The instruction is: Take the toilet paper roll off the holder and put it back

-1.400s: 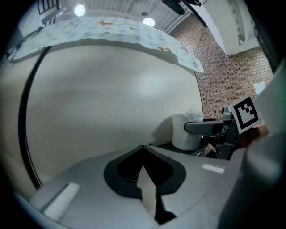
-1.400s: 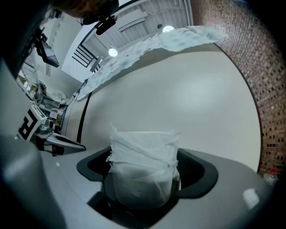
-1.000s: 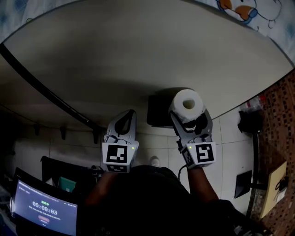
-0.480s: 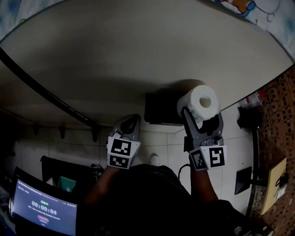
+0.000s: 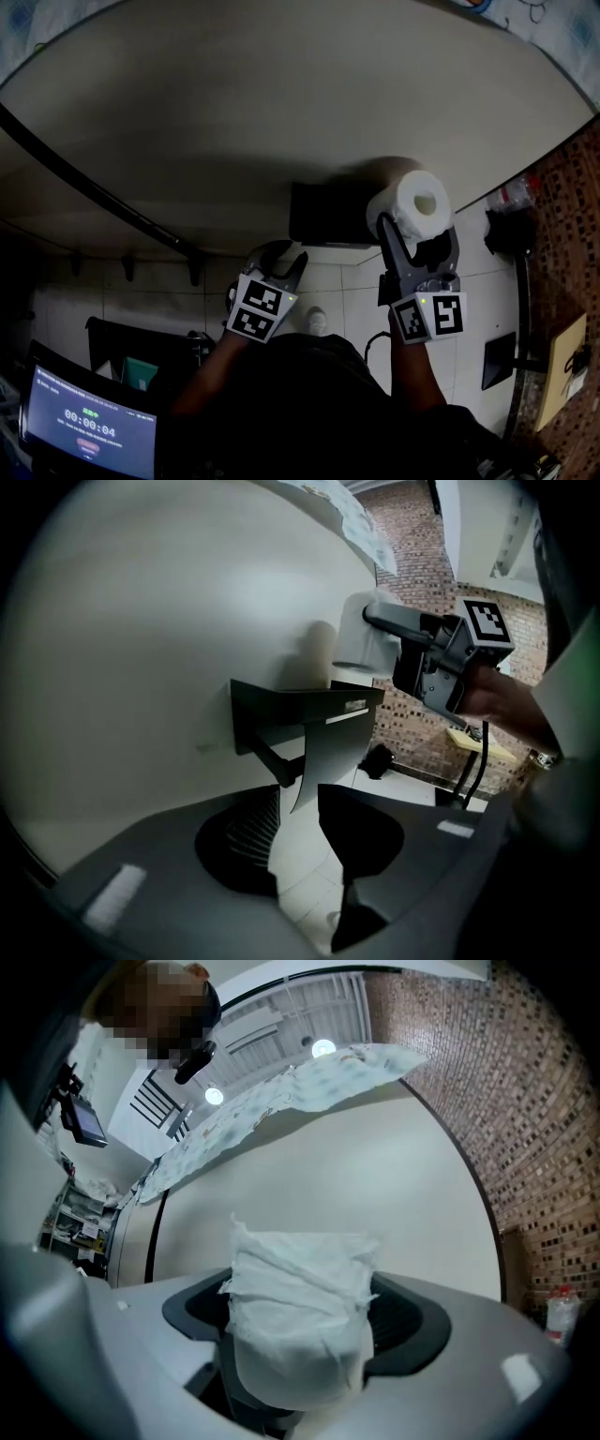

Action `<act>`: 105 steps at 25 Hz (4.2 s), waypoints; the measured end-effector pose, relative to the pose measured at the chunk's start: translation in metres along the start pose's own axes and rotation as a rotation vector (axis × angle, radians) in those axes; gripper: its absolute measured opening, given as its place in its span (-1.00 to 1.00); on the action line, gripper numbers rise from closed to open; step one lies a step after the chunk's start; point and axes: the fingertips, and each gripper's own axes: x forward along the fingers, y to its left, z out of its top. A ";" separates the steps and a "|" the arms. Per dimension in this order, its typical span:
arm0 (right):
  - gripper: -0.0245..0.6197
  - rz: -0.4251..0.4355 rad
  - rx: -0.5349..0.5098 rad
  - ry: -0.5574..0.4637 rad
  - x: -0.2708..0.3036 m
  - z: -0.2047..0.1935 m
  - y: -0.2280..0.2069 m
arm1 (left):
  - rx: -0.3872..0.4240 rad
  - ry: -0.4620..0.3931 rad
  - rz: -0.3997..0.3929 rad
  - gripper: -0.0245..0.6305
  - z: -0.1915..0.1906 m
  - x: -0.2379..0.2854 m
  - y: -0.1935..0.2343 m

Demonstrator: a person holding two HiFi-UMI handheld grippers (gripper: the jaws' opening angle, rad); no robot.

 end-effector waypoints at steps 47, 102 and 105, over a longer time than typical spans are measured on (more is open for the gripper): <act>0.39 0.042 0.992 0.021 -0.002 -0.161 -0.057 | -0.155 0.051 -0.202 -0.71 0.016 -0.022 -0.012; 0.53 0.087 0.721 0.344 -0.065 -0.186 -0.070 | -0.135 -0.034 -0.174 -0.75 0.010 -0.014 -0.001; 0.26 0.000 0.518 0.299 -0.058 -0.146 -0.078 | -0.061 -0.051 -0.096 -0.73 0.009 -0.012 0.006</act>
